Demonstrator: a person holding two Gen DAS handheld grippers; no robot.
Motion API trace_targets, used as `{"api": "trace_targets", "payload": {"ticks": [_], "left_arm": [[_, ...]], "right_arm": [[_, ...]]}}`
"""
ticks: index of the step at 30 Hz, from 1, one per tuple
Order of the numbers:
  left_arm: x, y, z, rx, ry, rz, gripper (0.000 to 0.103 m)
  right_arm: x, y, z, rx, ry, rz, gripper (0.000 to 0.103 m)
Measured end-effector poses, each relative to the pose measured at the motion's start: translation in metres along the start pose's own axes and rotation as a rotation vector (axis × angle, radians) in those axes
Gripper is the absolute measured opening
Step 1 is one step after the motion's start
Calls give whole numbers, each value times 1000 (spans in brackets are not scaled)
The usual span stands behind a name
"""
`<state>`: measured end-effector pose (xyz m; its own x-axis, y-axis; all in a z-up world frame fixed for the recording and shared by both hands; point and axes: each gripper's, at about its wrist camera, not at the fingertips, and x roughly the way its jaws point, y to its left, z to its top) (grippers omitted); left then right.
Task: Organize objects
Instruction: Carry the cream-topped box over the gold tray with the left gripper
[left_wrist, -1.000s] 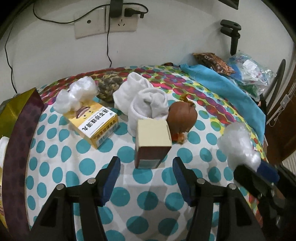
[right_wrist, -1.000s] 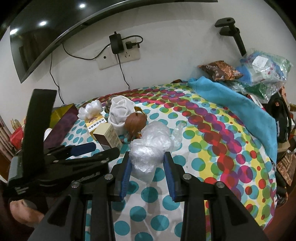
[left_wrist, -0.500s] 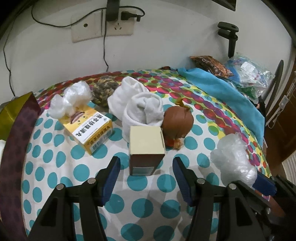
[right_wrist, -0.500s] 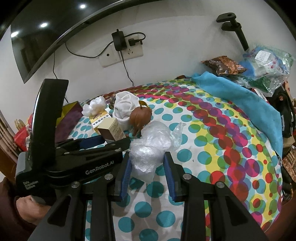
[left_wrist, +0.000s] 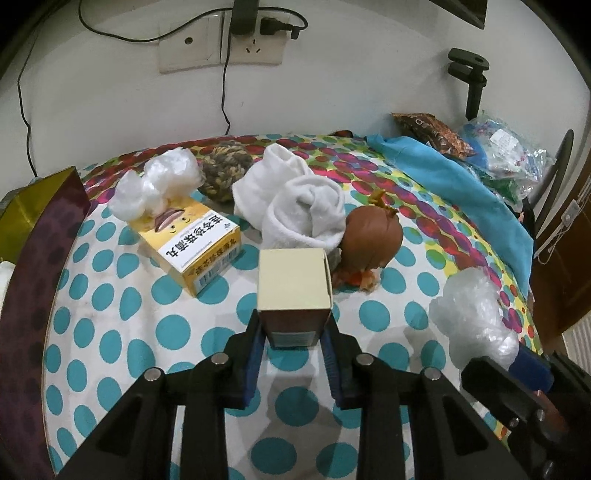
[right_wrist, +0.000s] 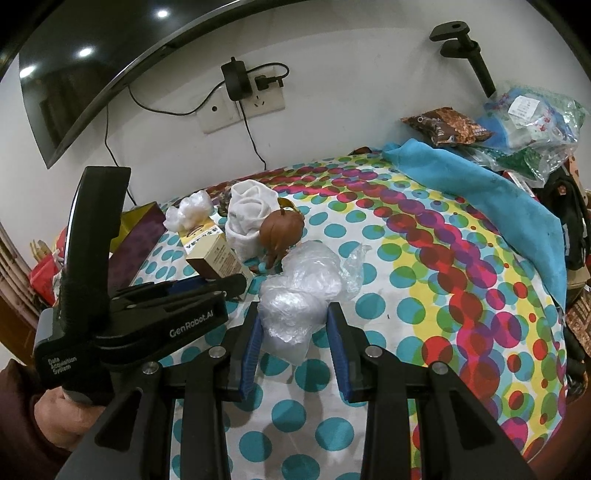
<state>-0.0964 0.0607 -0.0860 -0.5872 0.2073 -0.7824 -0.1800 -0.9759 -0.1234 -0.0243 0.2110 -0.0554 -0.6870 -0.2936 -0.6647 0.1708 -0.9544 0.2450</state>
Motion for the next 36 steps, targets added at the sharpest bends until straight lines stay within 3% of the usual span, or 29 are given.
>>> {"api": "trace_targets", "payload": {"ticks": [20, 31, 36], "left_arm": [[-46, 26, -27, -29, 14, 108, 30], [-84, 48, -42, -62, -14, 123, 30], [-109, 71, -46, -126, -41, 121, 30]], "right_arm": [[1, 13, -5, -39, 21, -15, 32], [-9, 33, -9, -92, 14, -27, 32], [-11, 41, -12, -103, 18, -29, 32]]}}
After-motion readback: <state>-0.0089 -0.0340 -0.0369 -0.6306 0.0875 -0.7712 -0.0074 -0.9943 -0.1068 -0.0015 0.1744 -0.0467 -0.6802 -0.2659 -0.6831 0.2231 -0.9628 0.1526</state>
